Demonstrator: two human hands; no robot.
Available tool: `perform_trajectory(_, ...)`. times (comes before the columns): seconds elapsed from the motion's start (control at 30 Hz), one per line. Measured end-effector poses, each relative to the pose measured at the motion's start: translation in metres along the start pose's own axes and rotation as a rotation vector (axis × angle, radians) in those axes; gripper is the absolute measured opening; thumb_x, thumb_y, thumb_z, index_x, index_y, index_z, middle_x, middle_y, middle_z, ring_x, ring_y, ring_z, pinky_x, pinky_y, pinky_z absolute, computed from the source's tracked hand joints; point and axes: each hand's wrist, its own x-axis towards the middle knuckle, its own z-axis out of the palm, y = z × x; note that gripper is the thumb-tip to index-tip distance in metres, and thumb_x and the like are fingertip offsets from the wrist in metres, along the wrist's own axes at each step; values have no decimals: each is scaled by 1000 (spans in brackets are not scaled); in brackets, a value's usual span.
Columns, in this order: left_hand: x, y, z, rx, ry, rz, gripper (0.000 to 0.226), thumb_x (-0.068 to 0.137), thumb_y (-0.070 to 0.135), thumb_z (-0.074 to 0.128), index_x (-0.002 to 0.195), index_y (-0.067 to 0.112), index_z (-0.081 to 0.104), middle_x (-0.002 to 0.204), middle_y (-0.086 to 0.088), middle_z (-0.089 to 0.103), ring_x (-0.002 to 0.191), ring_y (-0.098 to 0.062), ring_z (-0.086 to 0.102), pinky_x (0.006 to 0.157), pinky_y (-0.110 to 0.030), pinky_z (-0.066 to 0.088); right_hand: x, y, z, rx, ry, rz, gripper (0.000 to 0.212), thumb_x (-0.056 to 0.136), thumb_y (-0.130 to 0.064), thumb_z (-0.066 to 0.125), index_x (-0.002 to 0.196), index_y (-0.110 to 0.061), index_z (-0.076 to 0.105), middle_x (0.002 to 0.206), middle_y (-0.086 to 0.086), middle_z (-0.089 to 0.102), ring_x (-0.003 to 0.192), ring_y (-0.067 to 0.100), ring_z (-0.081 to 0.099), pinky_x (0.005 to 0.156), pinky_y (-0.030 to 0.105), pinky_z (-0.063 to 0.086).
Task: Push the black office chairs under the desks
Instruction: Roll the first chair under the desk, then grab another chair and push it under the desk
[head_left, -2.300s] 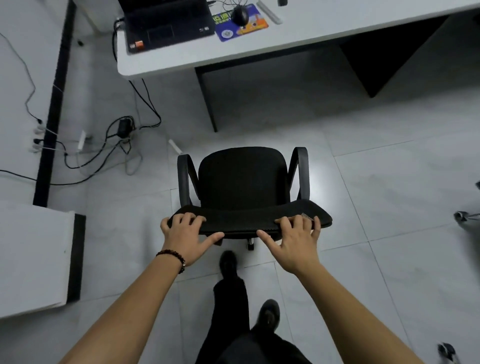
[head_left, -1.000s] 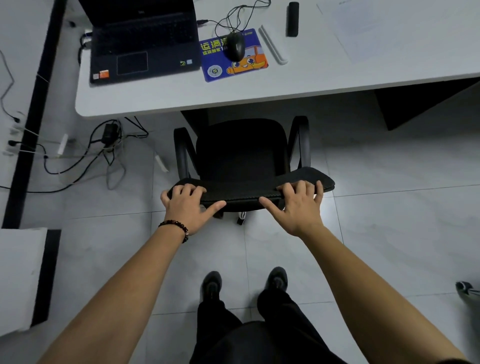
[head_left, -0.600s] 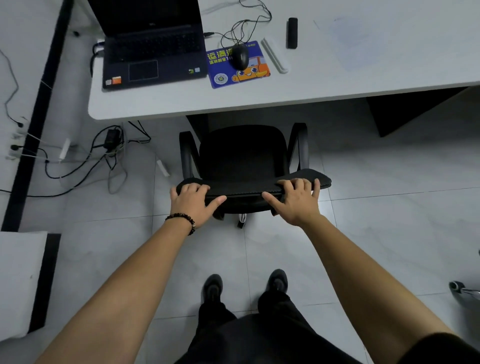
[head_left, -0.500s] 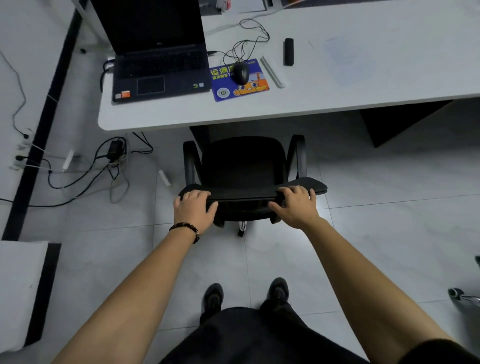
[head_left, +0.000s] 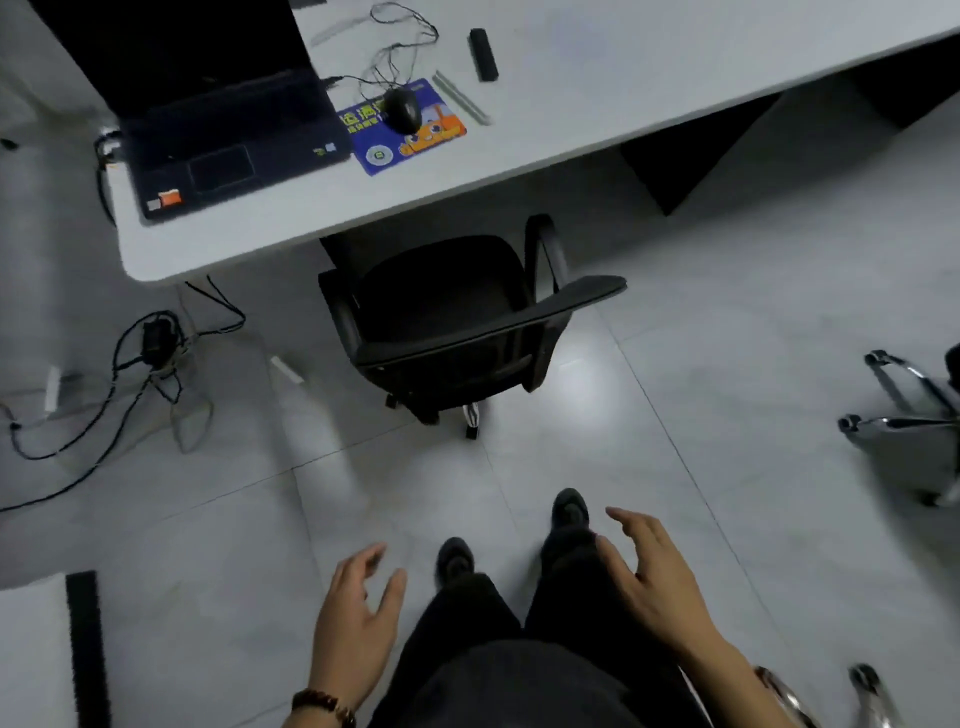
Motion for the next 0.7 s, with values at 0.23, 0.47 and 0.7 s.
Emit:
perform_trajectory(0.23,-5,15,25,175,-367,278,34,90,31,60,122,25,53,119,9,56,110,-7,54,93,-28,45,-133,60,31,171,193,293,48,94,-45,54,139,-37,39,129,-18,44,117,-1,48,88,20,40)
perform_trajectory(0.47,-68,103,92,129,-541,611,29,91,29,58,120,30,51,114,10,59,106,-8,56,89,-32,48,-258,103,13,425,697,469,52,91,-47,55,140,-35,41,127,-17,46,114,-2,50,89,23,43)
perform_trajectory(0.7,-226,89,183,184,-701,859,32,91,27,58,122,24,51,112,9,59,104,-2,56,82,-22,46,-429,189,67,540,946,645,52,92,-45,56,140,-35,39,132,-16,43,117,1,47,94,30,44)
